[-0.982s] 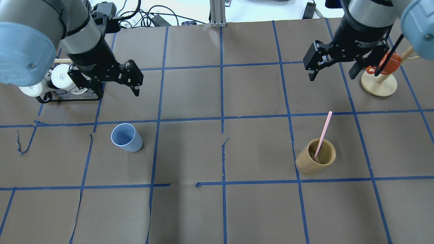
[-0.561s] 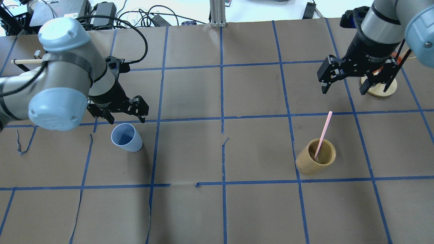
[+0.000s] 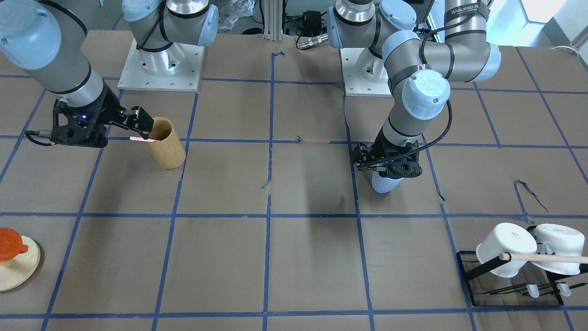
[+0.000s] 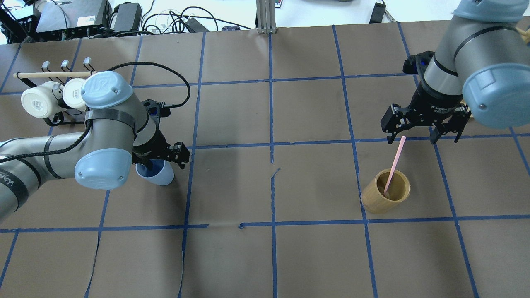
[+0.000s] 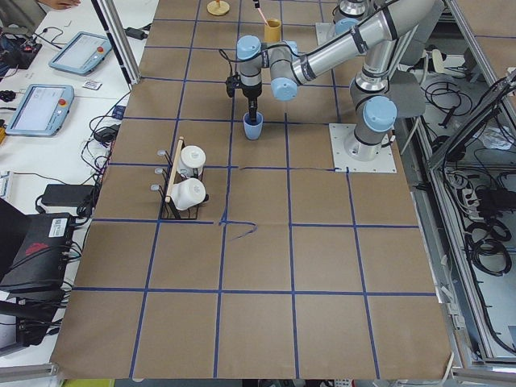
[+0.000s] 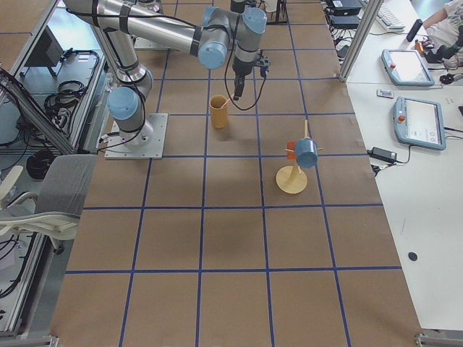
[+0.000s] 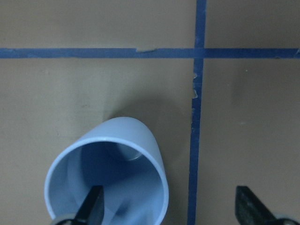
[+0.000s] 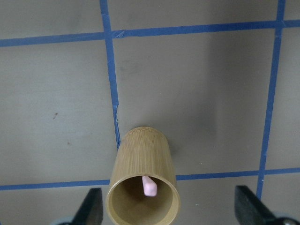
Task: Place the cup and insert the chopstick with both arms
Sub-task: 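Grasp the light blue cup with left gripper while right descends to straw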
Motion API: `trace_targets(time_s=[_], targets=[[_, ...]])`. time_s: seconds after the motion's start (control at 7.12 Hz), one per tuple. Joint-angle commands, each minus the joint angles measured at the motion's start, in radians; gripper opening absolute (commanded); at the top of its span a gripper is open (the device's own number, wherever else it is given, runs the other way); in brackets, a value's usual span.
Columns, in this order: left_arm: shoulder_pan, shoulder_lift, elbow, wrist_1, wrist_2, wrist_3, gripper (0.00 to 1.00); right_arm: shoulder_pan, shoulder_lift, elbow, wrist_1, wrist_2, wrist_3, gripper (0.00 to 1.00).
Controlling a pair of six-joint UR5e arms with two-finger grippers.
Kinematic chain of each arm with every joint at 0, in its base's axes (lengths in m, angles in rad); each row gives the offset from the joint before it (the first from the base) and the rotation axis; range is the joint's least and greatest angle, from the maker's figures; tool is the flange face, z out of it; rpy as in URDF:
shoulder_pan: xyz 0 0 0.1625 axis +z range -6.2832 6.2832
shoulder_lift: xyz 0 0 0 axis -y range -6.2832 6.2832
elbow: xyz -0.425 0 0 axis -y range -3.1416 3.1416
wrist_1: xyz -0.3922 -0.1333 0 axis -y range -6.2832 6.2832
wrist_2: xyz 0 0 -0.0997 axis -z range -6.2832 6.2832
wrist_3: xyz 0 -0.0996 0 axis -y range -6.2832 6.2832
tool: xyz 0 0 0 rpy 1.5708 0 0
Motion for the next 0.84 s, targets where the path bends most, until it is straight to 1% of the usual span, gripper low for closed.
trace_targets(time_s=[0.0, 0.14, 0.28, 0.42, 0.56, 0.7], targets=[[0.000, -0.008, 0.003, 0.010, 0.002, 0.037, 0.00, 0.000, 0.012, 0.020, -0.019, 0.009, -0.007, 0.94], [0.000, -0.008, 0.003, 0.010, 0.002, 0.035, 0.00, 0.000, 0.005, 0.019, -0.018, 0.009, -0.011, 0.74], [0.000, -0.008, 0.003, 0.011, 0.002, 0.023, 0.00, 0.000, 0.012, 0.020, -0.021, 0.009, -0.011, 0.72], [0.000, -0.004, 0.024, 0.013, 0.002, -0.001, 0.00, 0.002, 0.011, 0.022, -0.035, 0.014, -0.010, 0.71], [-0.001, -0.019, 0.082, 0.004, -0.003, -0.108, 0.00, 0.005, 0.009, 0.021, -0.038, 0.029, -0.008, 0.67], [-0.013, -0.030, 0.139, -0.035, -0.008, -0.182, 0.00, 0.005, 0.011, 0.016, -0.039, 0.059, -0.008, 0.66]])
